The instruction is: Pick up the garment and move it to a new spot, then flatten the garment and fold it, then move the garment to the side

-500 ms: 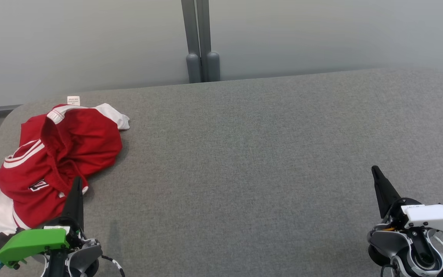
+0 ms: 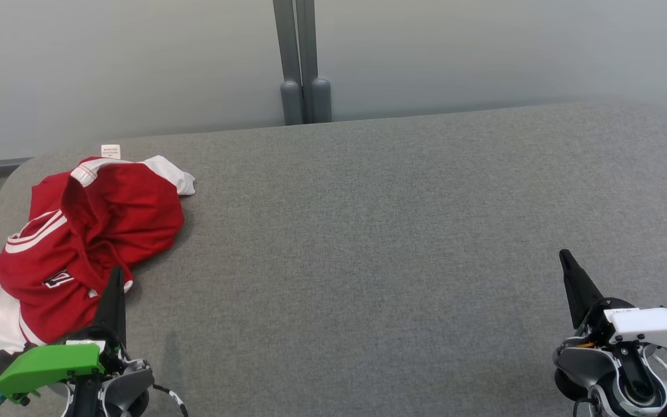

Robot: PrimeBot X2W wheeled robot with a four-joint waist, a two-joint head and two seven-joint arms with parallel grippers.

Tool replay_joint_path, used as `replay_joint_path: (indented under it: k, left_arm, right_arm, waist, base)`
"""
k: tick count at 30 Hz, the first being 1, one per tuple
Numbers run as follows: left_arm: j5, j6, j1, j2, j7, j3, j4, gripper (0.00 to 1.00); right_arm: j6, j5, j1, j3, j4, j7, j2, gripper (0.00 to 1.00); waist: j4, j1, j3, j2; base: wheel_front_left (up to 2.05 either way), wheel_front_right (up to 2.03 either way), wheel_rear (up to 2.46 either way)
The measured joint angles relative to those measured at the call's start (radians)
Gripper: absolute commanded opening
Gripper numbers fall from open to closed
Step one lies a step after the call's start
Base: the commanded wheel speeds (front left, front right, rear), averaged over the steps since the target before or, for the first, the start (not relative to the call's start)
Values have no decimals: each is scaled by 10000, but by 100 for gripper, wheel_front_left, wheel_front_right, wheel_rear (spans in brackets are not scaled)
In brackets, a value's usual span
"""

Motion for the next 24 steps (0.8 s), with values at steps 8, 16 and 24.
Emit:
replay_joint_path:
  k: [8, 16, 24]
  left_arm:
    - [0, 0, 0, 0, 0, 0, 0, 0]
    - [0, 0, 0, 0, 0, 0, 0, 0]
    - [0, 25, 445, -105, -73, -96, 426, 100]
  right_arm:
    - [0, 0, 0, 0, 0, 0, 0, 0]
    - [0, 0, 0, 0, 0, 0, 0, 0]
    - [-8, -4, 423, 69, 399, -35, 117, 100]
  waist:
    - [0, 0, 0, 0]
    - [0, 0, 0, 0]
    - [7, 0, 5, 0]
  base:
    - [0, 0, 0]
    - [0, 0, 0]
    - [0, 0, 0]
